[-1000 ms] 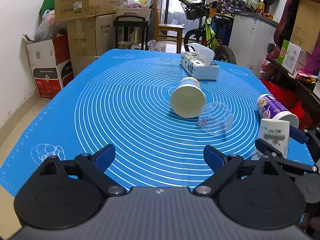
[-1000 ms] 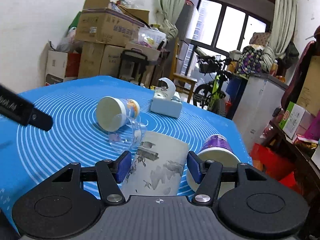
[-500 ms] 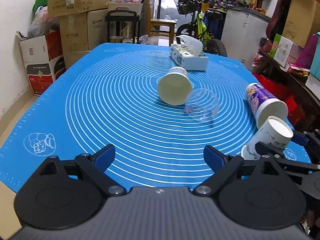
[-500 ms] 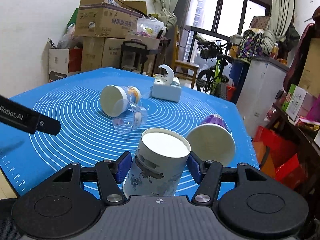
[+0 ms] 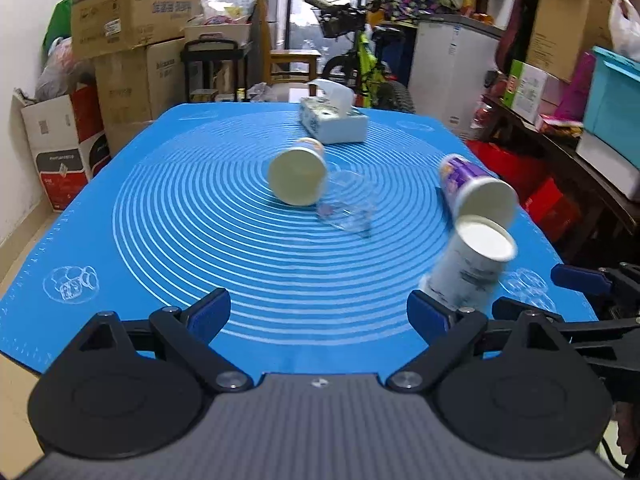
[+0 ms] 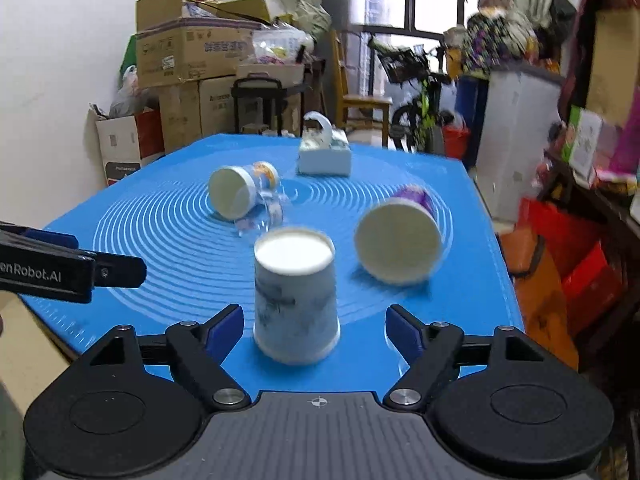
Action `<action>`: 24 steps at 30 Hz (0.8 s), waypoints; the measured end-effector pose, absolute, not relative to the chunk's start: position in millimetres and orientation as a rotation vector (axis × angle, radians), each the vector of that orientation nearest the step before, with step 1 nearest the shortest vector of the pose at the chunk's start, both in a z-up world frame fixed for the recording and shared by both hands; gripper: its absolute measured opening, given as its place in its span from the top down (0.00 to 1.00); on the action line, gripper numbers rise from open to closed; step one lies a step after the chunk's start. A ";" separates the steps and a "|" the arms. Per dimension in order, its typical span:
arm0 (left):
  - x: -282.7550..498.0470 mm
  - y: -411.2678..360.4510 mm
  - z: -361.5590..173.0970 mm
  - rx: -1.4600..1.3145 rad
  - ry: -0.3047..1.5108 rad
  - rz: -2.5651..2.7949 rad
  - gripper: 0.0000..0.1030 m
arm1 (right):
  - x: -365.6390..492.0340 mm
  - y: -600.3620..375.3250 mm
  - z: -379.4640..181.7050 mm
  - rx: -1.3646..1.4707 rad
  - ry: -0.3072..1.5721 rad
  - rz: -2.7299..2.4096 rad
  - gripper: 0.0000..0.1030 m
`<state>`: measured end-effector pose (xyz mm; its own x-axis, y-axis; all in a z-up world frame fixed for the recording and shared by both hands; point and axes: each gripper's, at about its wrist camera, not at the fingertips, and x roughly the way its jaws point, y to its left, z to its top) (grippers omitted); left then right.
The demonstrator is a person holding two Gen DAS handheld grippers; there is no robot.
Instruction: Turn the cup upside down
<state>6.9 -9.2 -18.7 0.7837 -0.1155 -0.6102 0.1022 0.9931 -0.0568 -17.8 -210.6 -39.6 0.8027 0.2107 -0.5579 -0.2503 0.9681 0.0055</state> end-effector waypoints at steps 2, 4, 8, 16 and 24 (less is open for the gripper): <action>-2.3 -18.1 -19.7 -0.001 0.656 -0.132 0.08 | -26.2 -217.8 -40.0 -0.054 0.613 0.240 0.21; -10.9 -26.5 -21.1 0.017 0.656 -0.149 0.08 | -33.7 -223.9 -39.9 -0.039 0.636 0.232 0.21; -24.7 -34.5 -25.7 0.028 0.665 -0.173 0.08 | -44.5 -234.0 -40.2 -0.021 0.665 0.210 0.21; -35.4 -41.0 -29.4 0.032 0.680 -0.191 0.08 | -56.6 -238.0 -38.9 -0.038 0.688 0.203 0.21; -36.5 -41.5 -30.9 0.038 0.680 -0.187 0.09 | -56.6 -240.0 -40.4 -0.029 0.691 0.203 0.21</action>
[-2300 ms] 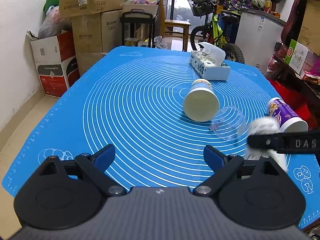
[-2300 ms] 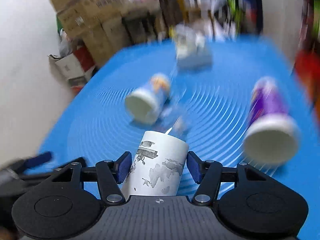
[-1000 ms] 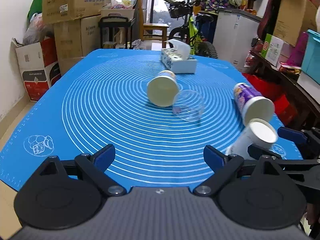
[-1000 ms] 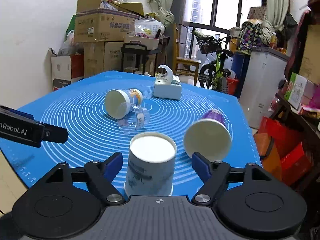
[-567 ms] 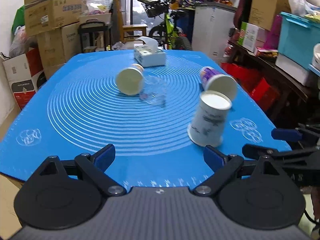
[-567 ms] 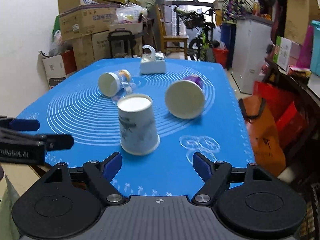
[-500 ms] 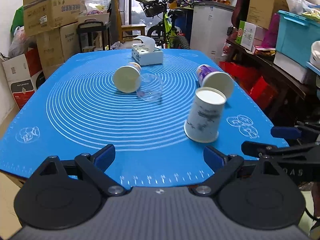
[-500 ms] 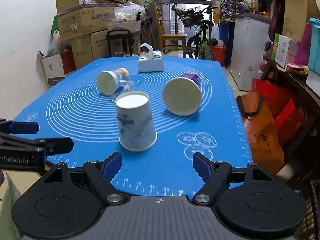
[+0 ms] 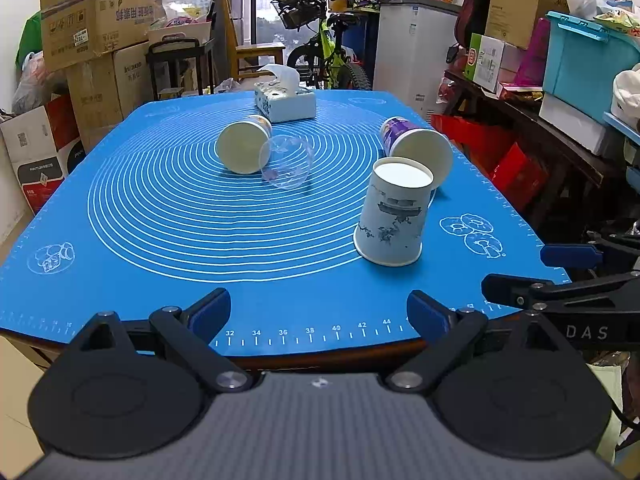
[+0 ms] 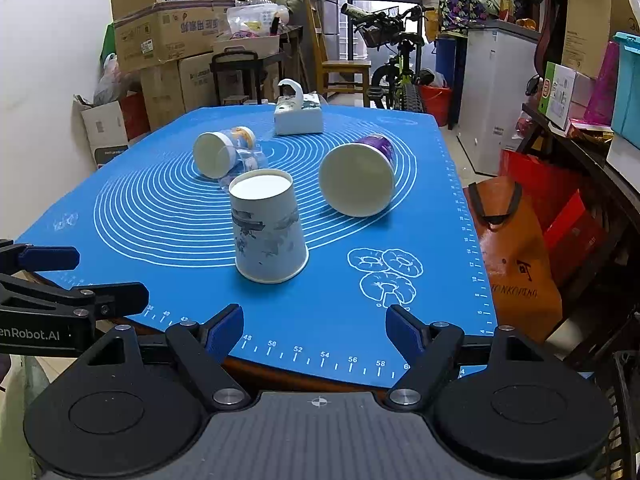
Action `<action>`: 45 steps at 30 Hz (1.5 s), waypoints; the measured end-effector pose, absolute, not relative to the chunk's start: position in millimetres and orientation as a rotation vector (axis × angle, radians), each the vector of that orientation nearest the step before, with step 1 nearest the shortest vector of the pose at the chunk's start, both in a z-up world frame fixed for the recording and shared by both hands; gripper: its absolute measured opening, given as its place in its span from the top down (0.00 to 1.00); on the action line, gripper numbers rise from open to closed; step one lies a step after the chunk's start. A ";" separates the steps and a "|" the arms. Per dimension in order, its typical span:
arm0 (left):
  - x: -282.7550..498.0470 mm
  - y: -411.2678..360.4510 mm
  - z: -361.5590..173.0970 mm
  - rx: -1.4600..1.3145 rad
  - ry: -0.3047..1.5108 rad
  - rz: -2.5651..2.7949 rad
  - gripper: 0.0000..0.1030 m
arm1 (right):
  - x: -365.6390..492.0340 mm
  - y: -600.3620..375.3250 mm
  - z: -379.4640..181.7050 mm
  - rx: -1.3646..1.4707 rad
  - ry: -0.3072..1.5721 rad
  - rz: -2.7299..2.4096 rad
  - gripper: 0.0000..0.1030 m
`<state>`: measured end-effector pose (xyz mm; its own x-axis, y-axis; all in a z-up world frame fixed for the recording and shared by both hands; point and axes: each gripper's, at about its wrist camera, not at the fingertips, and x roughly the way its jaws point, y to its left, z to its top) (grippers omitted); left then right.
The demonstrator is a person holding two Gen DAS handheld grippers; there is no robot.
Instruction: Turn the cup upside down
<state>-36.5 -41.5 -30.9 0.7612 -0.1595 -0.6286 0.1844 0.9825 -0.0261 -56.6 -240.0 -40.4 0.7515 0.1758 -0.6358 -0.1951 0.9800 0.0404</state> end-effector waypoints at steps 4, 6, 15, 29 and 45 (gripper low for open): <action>-36.8 -41.3 -31.7 0.041 0.682 -0.183 0.09 | -55.9 -240.9 -41.5 -0.024 0.693 0.211 0.21; -37.5 -41.2 -31.2 0.042 0.676 -0.181 0.09 | -55.9 -241.3 -42.5 -0.019 0.696 0.212 0.21; -37.8 -40.3 -31.1 0.044 0.676 -0.183 0.09 | -54.5 -242.3 -44.5 -0.018 0.699 0.209 0.21; -37.9 -40.7 -33.2 0.054 0.681 -0.187 0.09 | -54.7 -241.9 -45.7 -0.016 0.708 0.203 0.20; -37.5 -42.8 -33.3 0.061 0.683 -0.192 0.09 | -55.1 -240.7 -46.0 -0.020 0.706 0.202 0.20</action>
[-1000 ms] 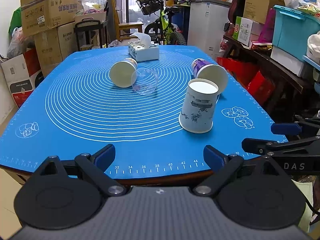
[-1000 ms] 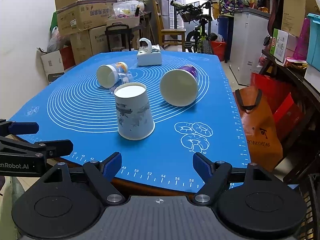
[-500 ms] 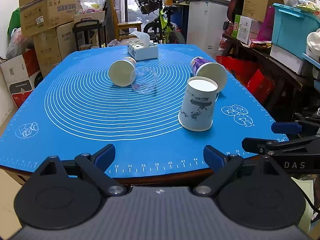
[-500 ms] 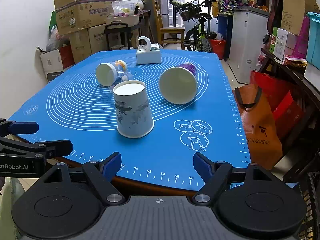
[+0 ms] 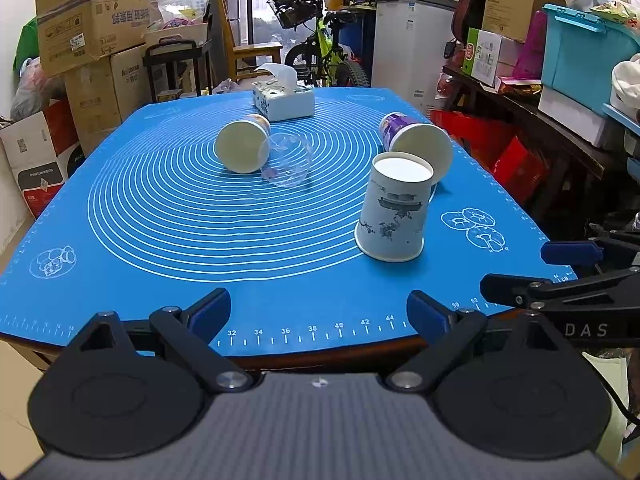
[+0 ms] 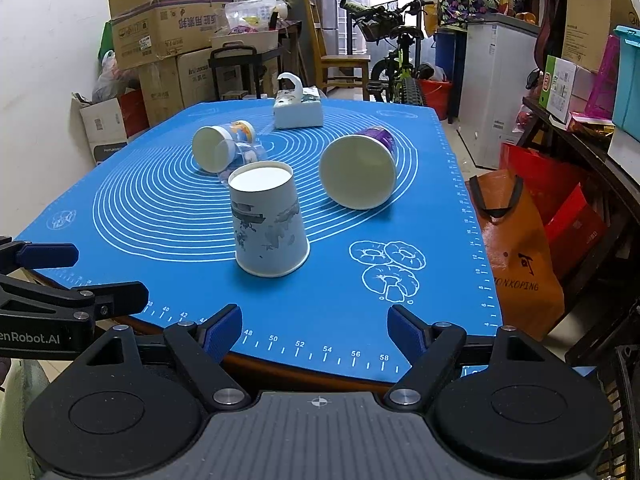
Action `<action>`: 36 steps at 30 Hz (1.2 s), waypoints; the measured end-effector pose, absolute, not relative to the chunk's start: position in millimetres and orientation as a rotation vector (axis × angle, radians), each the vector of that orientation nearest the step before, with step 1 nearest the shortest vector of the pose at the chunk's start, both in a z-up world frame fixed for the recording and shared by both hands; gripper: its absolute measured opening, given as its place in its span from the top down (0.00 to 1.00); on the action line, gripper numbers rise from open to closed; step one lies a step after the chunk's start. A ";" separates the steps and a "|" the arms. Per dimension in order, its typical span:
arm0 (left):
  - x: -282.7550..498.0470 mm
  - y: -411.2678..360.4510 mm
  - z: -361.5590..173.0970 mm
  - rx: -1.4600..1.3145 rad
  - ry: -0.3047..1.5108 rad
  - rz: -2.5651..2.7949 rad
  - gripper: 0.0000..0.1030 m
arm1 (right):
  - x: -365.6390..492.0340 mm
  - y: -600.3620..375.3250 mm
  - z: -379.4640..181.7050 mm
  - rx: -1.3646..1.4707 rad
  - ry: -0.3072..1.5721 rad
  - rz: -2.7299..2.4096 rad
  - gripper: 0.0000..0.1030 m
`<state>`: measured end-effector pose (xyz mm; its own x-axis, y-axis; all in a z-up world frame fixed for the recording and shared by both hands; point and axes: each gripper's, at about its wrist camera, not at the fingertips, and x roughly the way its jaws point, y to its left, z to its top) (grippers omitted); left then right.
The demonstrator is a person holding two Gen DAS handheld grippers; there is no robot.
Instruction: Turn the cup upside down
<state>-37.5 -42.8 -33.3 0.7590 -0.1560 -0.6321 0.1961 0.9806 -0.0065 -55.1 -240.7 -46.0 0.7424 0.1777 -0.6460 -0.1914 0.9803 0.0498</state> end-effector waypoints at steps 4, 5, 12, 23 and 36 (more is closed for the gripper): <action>-37.9 -44.4 -33.0 0.065 0.682 -0.193 0.09 | -55.7 -240.3 -46.5 -0.021 0.708 0.202 0.20; -38.0 -44.4 -33.0 0.065 0.682 -0.192 0.09 | -55.3 -240.5 -46.6 -0.021 0.709 0.203 0.20; -36.9 -45.1 -32.9 0.067 0.682 -0.191 0.08 | -54.7 -241.1 -47.6 -0.018 0.714 0.203 0.20; -37.3 -45.3 -33.5 0.072 0.682 -0.190 0.08 | -54.5 -242.9 -48.1 -0.008 0.717 0.203 0.20; -37.8 -47.3 -33.9 0.077 0.684 -0.190 0.08 | -53.1 -243.0 -48.9 -0.006 0.725 0.209 0.20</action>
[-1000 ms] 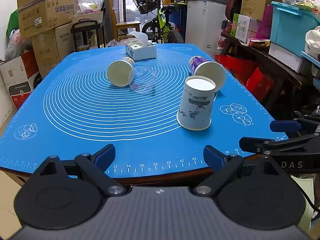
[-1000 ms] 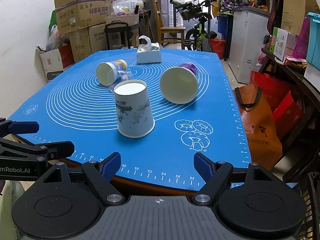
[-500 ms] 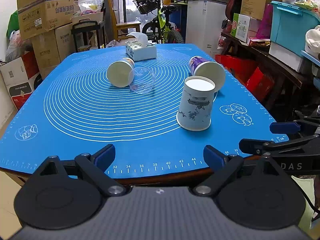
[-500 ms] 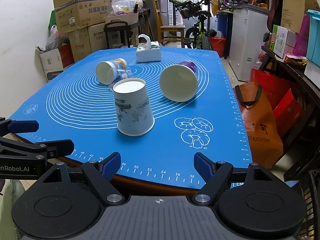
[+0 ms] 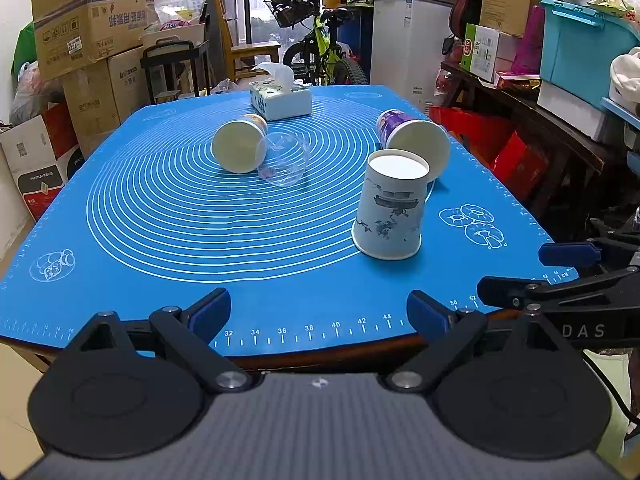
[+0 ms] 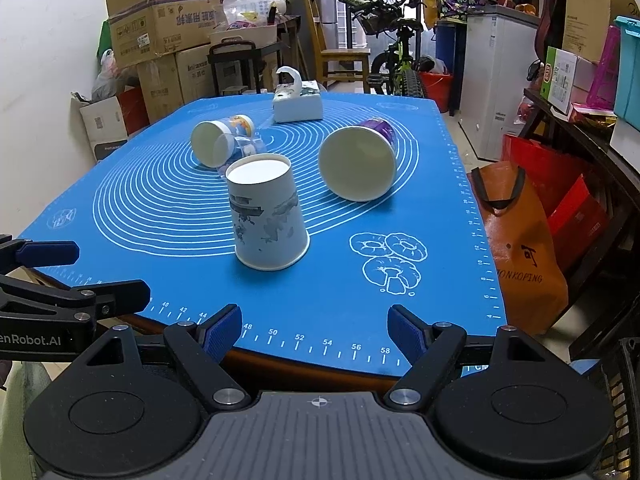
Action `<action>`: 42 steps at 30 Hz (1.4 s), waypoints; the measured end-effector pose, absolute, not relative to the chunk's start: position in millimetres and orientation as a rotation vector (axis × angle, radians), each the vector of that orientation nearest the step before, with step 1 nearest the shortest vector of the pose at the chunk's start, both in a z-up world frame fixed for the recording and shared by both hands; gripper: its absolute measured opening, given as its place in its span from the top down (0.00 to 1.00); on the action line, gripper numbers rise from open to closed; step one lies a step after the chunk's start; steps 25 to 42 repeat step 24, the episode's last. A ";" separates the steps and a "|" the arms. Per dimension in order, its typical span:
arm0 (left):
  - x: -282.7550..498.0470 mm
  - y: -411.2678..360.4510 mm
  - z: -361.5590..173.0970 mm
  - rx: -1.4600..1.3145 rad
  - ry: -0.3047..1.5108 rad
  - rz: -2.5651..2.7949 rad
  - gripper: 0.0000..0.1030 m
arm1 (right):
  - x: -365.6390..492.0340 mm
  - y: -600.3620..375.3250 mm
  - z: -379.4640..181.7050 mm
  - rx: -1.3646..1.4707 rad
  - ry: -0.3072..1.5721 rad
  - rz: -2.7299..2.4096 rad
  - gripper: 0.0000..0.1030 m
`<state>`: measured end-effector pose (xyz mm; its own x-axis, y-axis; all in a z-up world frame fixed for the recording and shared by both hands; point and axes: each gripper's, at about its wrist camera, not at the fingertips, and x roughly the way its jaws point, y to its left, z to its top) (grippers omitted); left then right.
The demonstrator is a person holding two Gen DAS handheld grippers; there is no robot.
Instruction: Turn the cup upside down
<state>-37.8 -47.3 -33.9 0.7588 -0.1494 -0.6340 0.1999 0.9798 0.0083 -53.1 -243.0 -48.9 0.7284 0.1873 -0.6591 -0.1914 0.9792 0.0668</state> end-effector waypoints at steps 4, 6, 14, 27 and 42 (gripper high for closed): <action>-37.6 -47.4 -34.3 0.076 0.686 -0.192 0.08 | -52.5 -243.1 -48.8 -0.005 0.725 0.209 0.20; -37.7 -47.7 -34.4 0.076 0.686 -0.192 0.08 | -52.6 -243.1 -48.7 -0.005 0.724 0.211 0.20; -37.0 -46.6 -34.4 0.071 0.689 -0.187 0.08 | -51.9 -242.8 -48.6 -0.005 0.724 0.211 0.20; -35.8 -46.2 -34.0 0.070 0.692 -0.192 0.08 | -51.9 -242.9 -48.7 -0.005 0.724 0.211 0.20; -35.8 -46.2 -34.0 0.070 0.692 -0.192 0.08 | -51.9 -242.9 -48.7 -0.005 0.724 0.211 0.20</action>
